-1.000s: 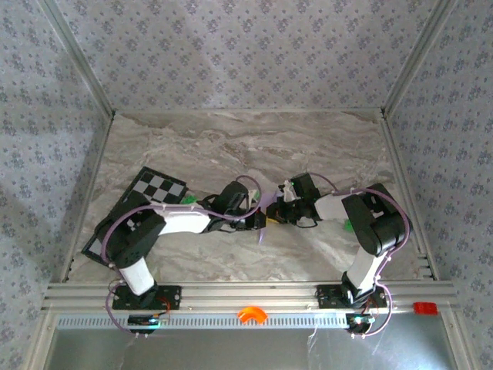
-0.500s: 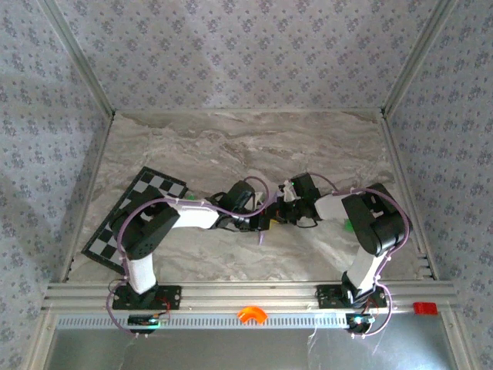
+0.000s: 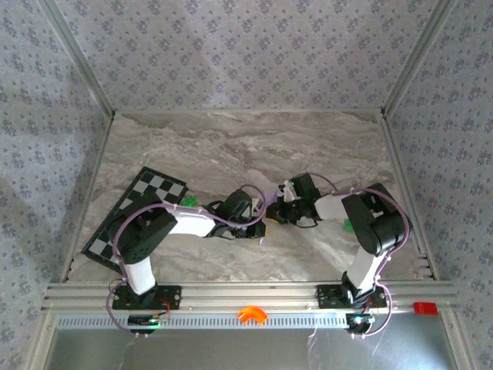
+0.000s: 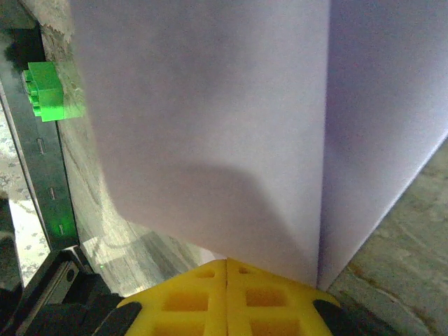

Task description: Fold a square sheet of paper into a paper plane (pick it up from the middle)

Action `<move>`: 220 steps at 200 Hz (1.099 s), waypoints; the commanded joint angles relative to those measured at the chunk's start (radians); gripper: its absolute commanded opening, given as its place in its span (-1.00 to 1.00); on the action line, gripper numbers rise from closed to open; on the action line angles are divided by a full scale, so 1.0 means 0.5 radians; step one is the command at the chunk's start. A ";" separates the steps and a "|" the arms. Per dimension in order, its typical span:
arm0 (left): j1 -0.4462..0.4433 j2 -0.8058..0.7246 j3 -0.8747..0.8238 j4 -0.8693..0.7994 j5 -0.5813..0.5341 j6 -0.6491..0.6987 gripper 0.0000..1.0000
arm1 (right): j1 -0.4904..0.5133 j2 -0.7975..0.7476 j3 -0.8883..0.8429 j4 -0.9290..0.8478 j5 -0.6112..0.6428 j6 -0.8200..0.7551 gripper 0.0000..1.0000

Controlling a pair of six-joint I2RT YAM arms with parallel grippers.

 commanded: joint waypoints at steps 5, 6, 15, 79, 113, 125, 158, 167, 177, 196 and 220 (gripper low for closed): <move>-0.061 -0.133 -0.092 -0.365 -0.062 0.047 -1.00 | 0.011 0.160 -0.098 -0.237 0.324 -0.020 -0.86; -0.062 -0.138 -0.092 -0.366 -0.063 0.046 -1.00 | 0.011 0.159 -0.098 -0.238 0.325 -0.019 -0.86; -0.062 -0.187 -0.086 -0.371 -0.066 0.048 -0.99 | 0.010 0.159 -0.101 -0.233 0.322 -0.014 -0.86; -0.057 -0.238 0.132 -0.265 -0.033 0.045 -1.00 | 0.009 0.150 -0.101 -0.238 0.325 -0.004 -0.86; -0.042 -0.074 0.285 -0.231 0.016 0.053 -0.99 | 0.011 0.153 -0.100 -0.233 0.324 0.000 -0.86; -0.036 -0.012 0.304 -0.198 0.045 0.044 -0.99 | 0.012 0.148 -0.102 -0.235 0.325 0.000 -0.86; -0.039 0.110 0.239 -0.129 0.085 -0.002 -1.00 | 0.014 0.141 -0.105 -0.238 0.320 0.001 -0.86; -0.040 0.117 0.193 -0.106 0.080 -0.021 -1.00 | 0.012 0.143 -0.105 -0.235 0.319 -0.001 -0.86; -0.044 0.110 0.131 -0.072 0.081 -0.041 -1.00 | 0.014 0.144 -0.102 -0.238 0.319 0.000 -0.86; -0.066 0.068 0.007 -0.052 0.074 -0.065 -1.00 | 0.011 0.141 -0.108 -0.250 0.325 -0.005 -0.86; -0.125 -0.008 -0.116 -0.079 0.062 -0.076 -1.00 | 0.005 0.141 -0.111 -0.246 0.325 -0.008 -0.86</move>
